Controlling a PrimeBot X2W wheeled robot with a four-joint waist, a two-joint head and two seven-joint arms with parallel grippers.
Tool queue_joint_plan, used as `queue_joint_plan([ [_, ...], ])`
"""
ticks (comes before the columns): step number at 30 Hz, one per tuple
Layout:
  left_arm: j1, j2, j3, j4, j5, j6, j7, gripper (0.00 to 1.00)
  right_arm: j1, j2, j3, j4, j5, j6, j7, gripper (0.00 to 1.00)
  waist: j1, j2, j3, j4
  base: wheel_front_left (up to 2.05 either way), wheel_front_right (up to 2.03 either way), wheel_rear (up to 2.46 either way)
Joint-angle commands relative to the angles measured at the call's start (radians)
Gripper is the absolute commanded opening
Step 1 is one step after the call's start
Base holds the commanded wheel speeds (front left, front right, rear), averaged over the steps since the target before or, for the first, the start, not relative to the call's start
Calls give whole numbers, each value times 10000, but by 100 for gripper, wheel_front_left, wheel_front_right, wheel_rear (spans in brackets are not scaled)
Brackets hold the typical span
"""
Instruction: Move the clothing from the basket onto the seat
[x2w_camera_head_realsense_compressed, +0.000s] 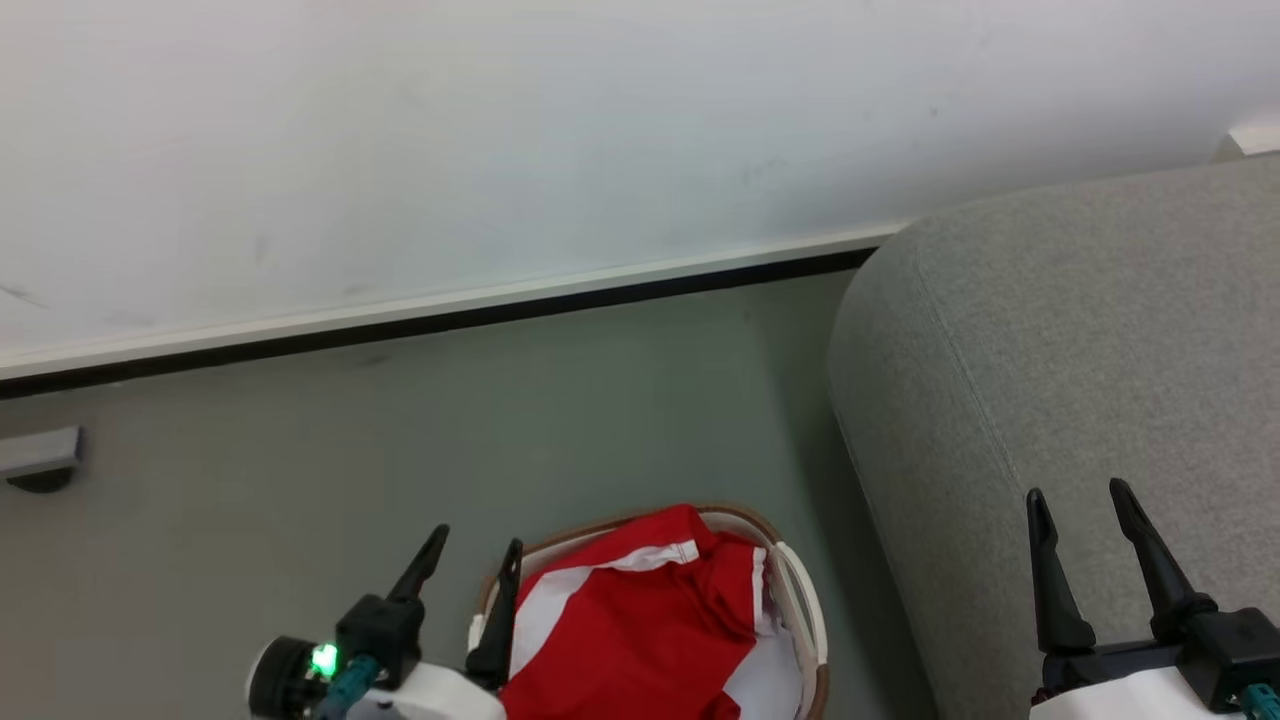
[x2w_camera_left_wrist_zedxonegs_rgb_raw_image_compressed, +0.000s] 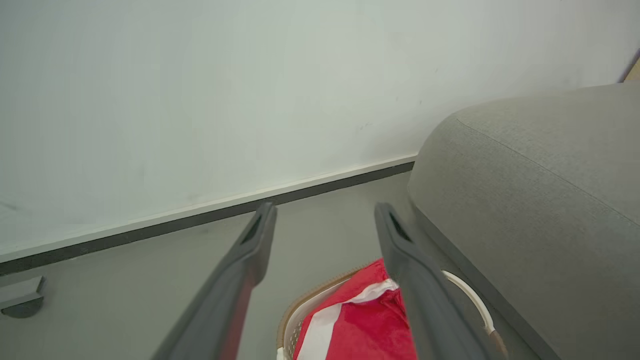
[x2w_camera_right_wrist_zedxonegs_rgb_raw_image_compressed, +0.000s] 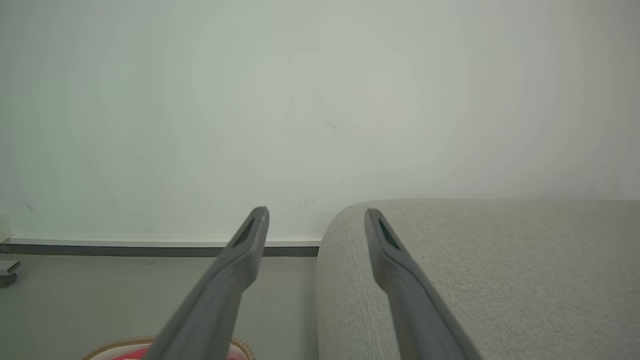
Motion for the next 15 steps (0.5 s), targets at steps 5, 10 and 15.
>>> queue_joint_plan([
  [5,-1080,218,-490,751,395,-229,-11,100,-575,5,235,-302,368,-21,1,100,0,-1,1312,-853,0,0,0],
  [10,-2252,389,-1090,2213,733,-423,-11,100,-1239,9,407,-567,707,-21,1,100,0,-1,2544,-1279,0,0,0],
  [15,-3537,421,-1550,4129,1069,-505,91,100,-1893,10,646,-814,1035,-21,1,100,0,-1,3731,-1572,0,0,0],
])
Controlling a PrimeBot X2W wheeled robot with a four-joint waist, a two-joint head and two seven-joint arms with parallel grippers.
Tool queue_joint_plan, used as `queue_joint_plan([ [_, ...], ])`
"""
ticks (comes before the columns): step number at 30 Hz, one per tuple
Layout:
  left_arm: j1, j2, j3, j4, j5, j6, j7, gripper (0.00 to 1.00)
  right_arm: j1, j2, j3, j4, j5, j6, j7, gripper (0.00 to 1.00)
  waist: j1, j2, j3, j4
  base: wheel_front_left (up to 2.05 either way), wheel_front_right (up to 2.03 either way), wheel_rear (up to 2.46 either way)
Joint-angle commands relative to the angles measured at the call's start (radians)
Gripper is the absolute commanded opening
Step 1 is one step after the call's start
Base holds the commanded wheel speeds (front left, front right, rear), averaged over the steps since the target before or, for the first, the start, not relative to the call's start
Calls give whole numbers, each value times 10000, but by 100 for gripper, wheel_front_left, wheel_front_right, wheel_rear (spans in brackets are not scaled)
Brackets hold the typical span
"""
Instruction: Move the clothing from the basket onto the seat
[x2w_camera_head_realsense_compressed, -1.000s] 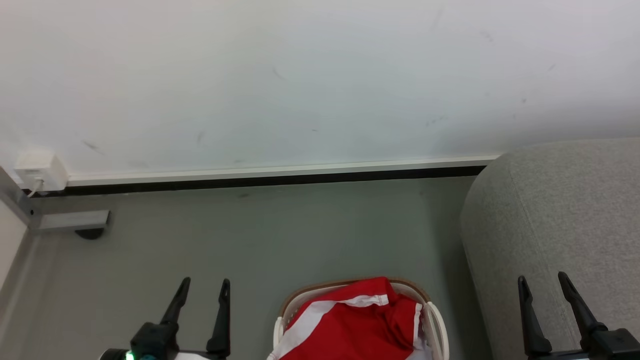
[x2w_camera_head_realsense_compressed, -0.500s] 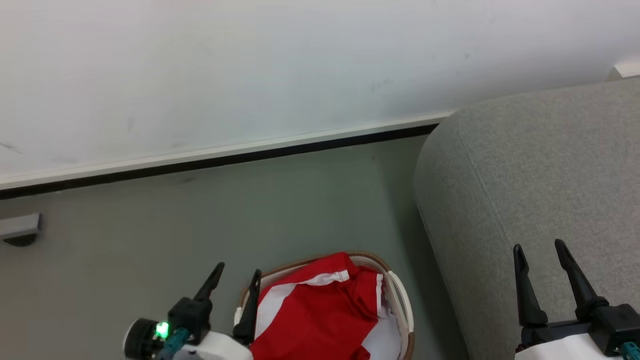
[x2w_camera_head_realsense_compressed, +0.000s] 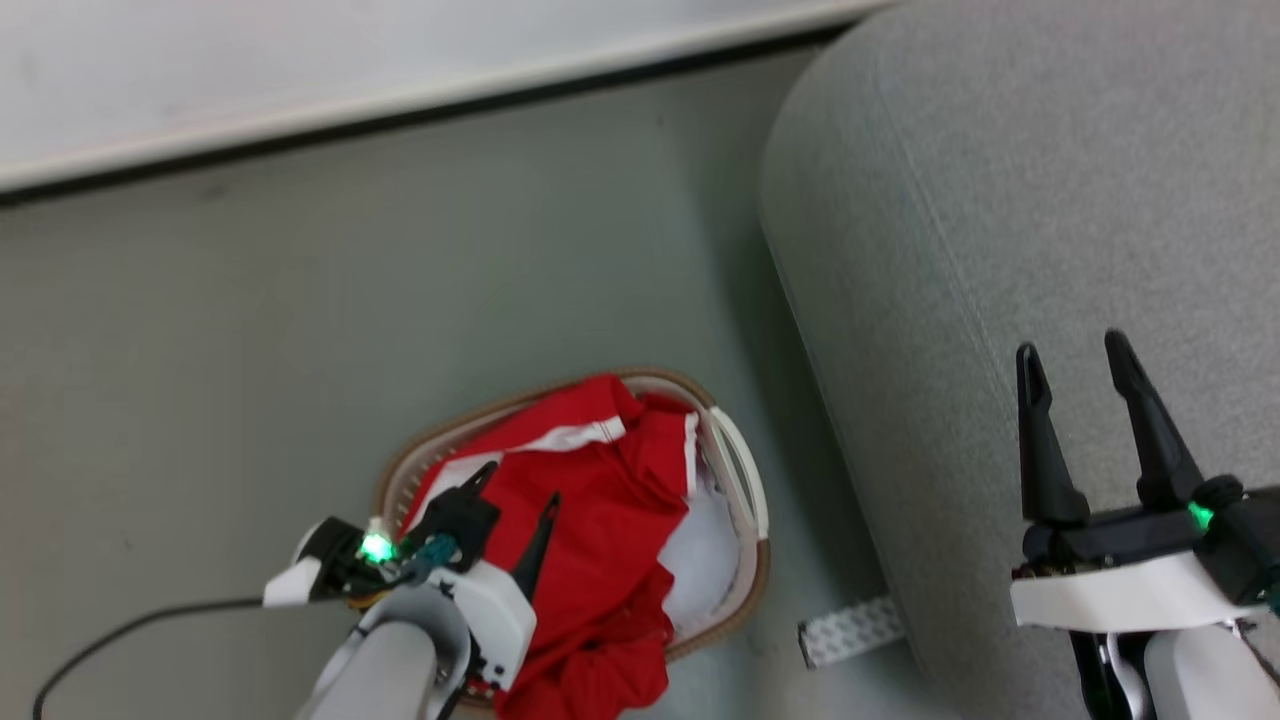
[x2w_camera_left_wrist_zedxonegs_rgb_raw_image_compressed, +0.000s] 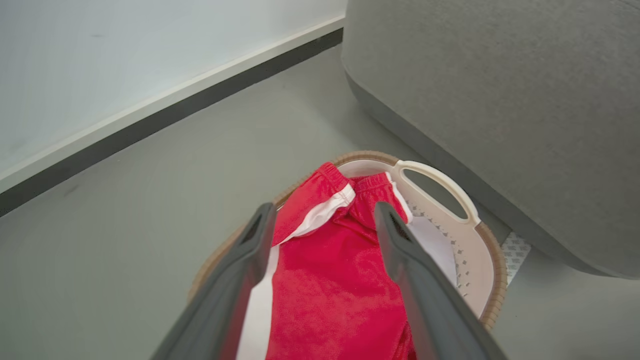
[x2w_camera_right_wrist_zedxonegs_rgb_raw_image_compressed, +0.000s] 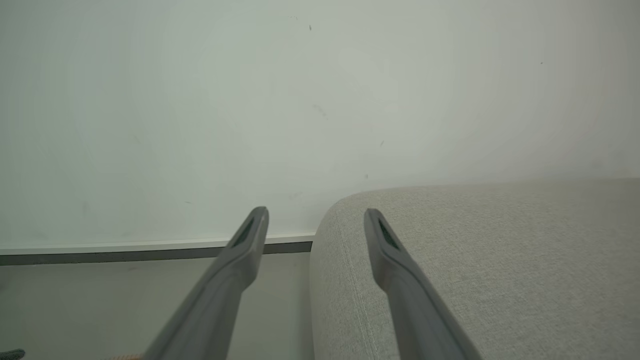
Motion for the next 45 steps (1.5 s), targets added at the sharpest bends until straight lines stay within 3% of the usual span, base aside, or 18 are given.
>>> queue_joint_plan([
  [1,-387,80,-70,330,142,-13,111,100,-291,6,59,-111,101,-21,3,100,-2,0,1064,-460,0,0,0],
  [9,-2231,97,-478,2160,611,201,1215,100,-1185,10,386,-603,444,-21,3,100,-2,0,2833,-585,0,0,0],
  [18,-4051,322,-809,3057,1005,544,2146,100,-2278,8,805,-1148,591,-21,3,100,-2,0,4833,-428,0,0,0],
  [26,-4742,388,-972,3556,1068,778,2135,100,-2672,6,875,-1226,655,-21,3,100,-2,0,5509,-355,0,0,0],
  [27,-4817,359,-1013,3725,1022,792,2063,86,-2688,5,848,-1178,659,-21,3,100,-2,0,5514,-317,0,0,0],
  [28,-4817,359,-1013,3725,1022,792,2063,86,-2688,5,848,-1178,659,-21,3,100,-2,0,5514,-317,0,0,0],
  [29,-4831,334,-1022,3801,984,797,2000,32,-2673,5,820,-1140,653,-21,3,100,-2,0,5470,-284,0,0,0],
  [30,-4836,288,-1005,3848,901,811,1924,0,-2630,3,778,-1092,640,-21,3,100,-2,0,5396,-239,0,0,0],
  [37,-4251,-189,-901,4045,179,560,910,0,-2027,2,403,-639,318,-21,3,100,-2,0,3997,406,0,0,0],
  [41,-3579,-294,-881,3920,-528,288,414,0,-1428,-4,79,-355,114,-21,3,100,-2,0,2652,901,0,0,0],
  [45,-2581,-308,-1447,3149,-1683,-3,178,0,-694,-6,-152,-58,-66,-21,3,100,-2,0,1193,1354,0,0,0],
])
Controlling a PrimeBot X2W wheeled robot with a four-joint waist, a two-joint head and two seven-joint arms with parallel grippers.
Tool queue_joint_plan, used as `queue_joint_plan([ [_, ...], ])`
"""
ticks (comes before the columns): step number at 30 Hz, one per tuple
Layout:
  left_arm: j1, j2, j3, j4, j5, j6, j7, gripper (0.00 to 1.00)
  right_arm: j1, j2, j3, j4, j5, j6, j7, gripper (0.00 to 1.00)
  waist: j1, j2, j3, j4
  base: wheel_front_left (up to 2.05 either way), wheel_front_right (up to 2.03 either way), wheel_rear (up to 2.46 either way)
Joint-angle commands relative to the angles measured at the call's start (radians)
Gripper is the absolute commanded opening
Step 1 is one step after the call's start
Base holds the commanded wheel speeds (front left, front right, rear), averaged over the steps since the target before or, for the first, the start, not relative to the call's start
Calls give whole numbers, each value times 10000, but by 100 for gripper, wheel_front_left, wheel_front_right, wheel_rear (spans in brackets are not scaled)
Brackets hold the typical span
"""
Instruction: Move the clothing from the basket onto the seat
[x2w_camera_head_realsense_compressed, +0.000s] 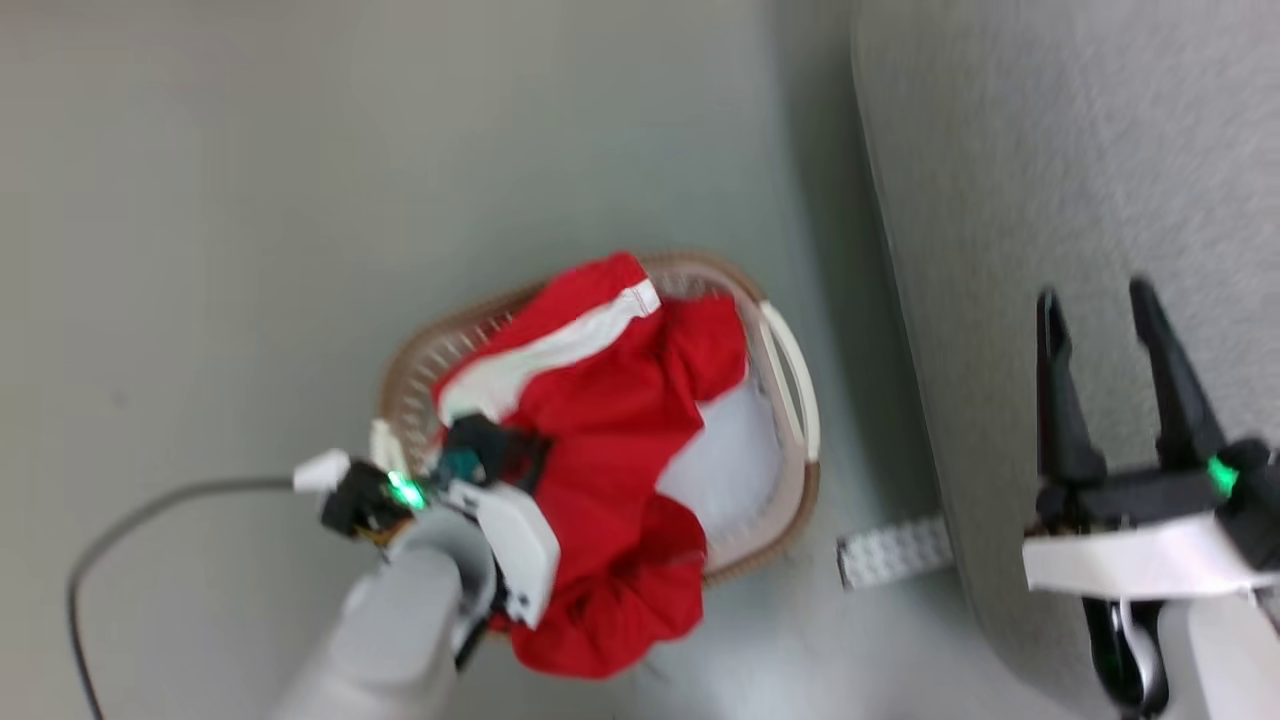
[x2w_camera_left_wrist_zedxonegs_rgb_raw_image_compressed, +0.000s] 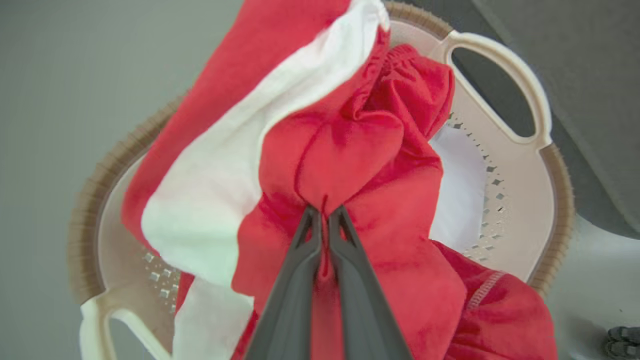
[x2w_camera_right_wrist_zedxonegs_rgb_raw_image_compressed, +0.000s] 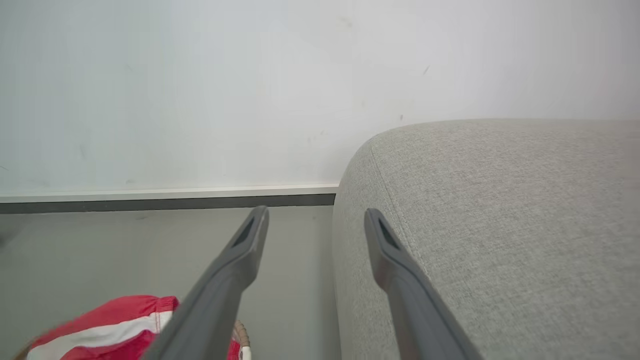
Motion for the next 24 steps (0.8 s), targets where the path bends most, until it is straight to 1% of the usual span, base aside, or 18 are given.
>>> queue_joint_plan([
  [1,286,4,-96,-150,-229,-21,-116,0,281,-24,-81,89,-123,-21,3,100,0,0,-1624,795,0,0,0],
  [5,1053,6,-752,-944,-1238,-19,-37,0,1050,-23,-274,318,-223,-21,3,100,0,0,-2861,1226,0,0,0],
  [11,1691,9,-1369,-1998,-2296,271,169,0,1961,-21,-377,529,-272,-21,3,100,0,0,-4198,1660,0,0,0],
  [16,2006,8,-1553,-2836,-2842,464,377,0,2519,-23,-339,737,-387,-21,3,100,0,0,-5072,1833,0,0,0],
  [20,2172,8,-1537,-3578,-3018,548,579,0,2936,-21,-377,861,-470,-21,4,100,0,0,-5701,1892,0,0,0],
  [24,2373,161,-1451,-4444,-3192,638,864,0,3314,-21,-317,993,-503,-21,4,100,0,0,-6237,1850,0,0,0],
])
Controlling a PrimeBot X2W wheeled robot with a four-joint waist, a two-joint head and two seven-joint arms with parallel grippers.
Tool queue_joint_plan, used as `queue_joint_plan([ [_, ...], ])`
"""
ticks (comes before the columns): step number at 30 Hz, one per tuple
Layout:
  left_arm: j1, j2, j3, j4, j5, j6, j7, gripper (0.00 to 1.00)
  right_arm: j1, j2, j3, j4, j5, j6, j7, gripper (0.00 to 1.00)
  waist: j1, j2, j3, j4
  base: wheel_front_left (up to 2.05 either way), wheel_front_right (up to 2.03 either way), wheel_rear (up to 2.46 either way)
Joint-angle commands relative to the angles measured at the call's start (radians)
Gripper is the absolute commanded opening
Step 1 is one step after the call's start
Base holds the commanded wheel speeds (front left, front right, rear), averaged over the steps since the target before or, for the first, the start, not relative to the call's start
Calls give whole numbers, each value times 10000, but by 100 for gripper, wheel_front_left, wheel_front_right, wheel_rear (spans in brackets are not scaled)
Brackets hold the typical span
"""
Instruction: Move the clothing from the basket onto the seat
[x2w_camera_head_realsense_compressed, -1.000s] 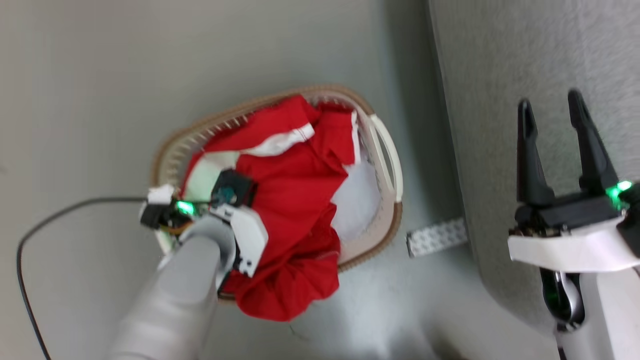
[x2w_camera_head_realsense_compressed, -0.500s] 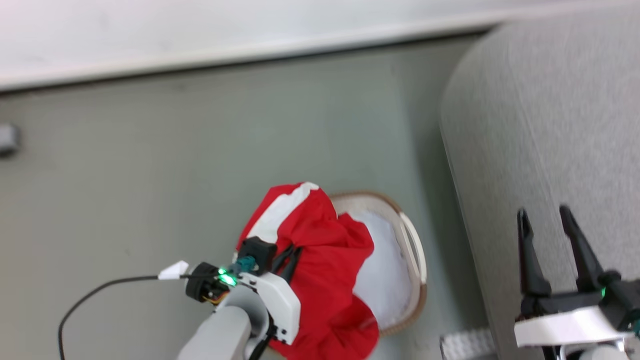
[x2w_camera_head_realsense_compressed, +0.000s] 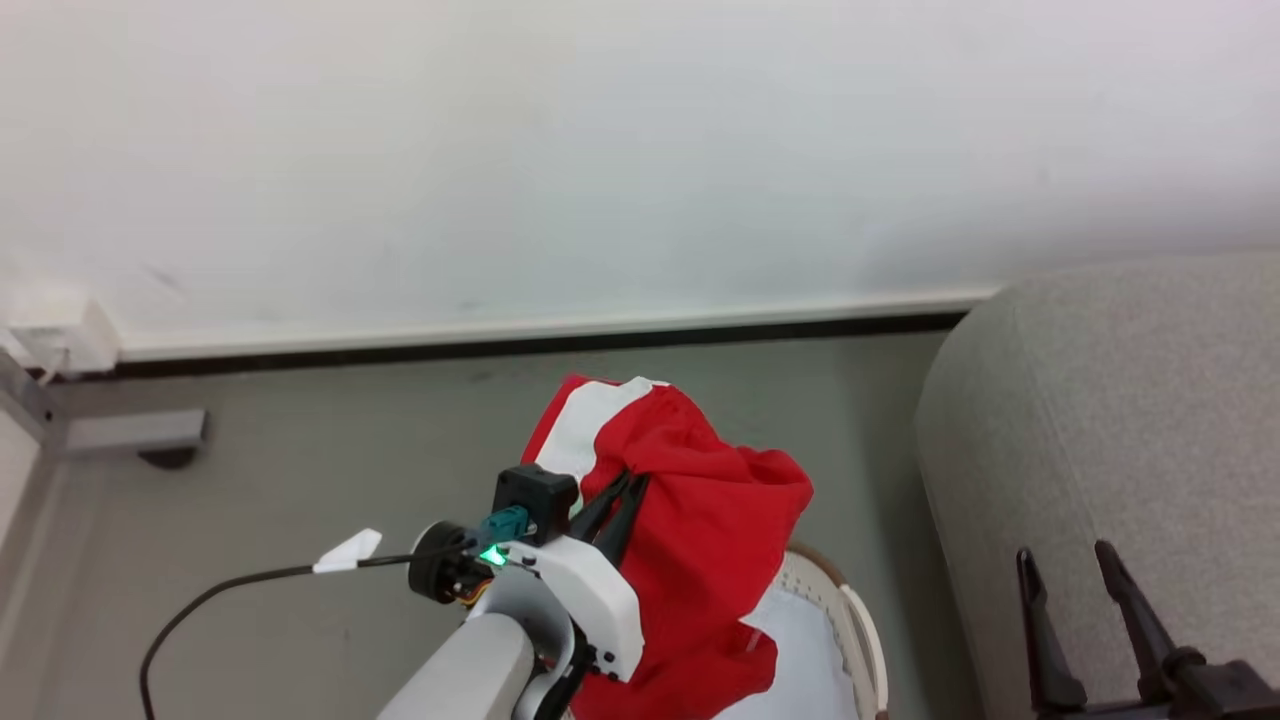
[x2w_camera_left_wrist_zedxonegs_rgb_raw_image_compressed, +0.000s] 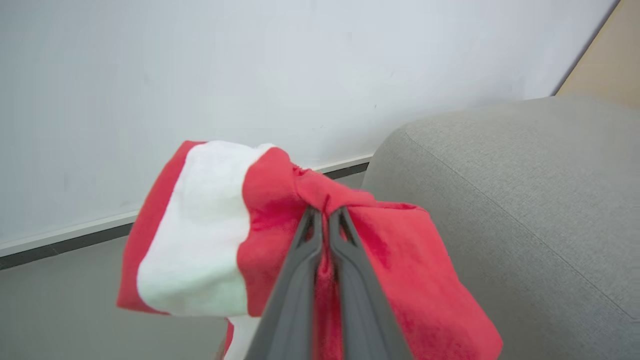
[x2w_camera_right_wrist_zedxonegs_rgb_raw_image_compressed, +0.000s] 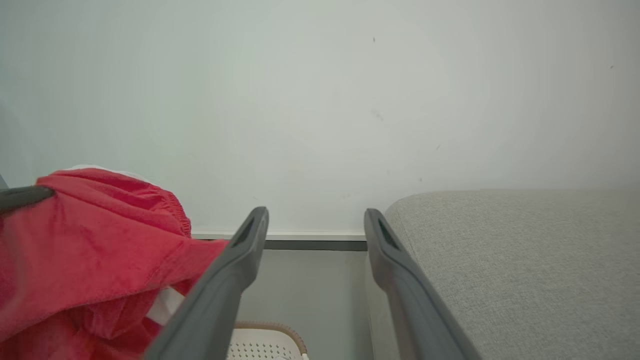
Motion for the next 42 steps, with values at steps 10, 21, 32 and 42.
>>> queue_joint_plan([
  [10,371,572,365,-1927,-405,402,764,0,593,-19,505,177,-142,-21,4,100,3,0,-988,-175,0,0,0],
  [21,553,989,417,-3224,-489,677,1359,0,125,-1536,1849,-451,-541,-21,4,100,3,0,-1095,-423,0,0,0],
  [32,453,1025,242,-3658,-549,680,1633,0,-2511,-3918,5517,313,-159,-23,99,100,3,0,-1071,-511,0,0,0],
  [42,252,818,-61,-3767,-572,565,1718,0,-4645,-3616,8157,1983,521,-21,424,100,3,0,-1038,-336,0,0,0],
])
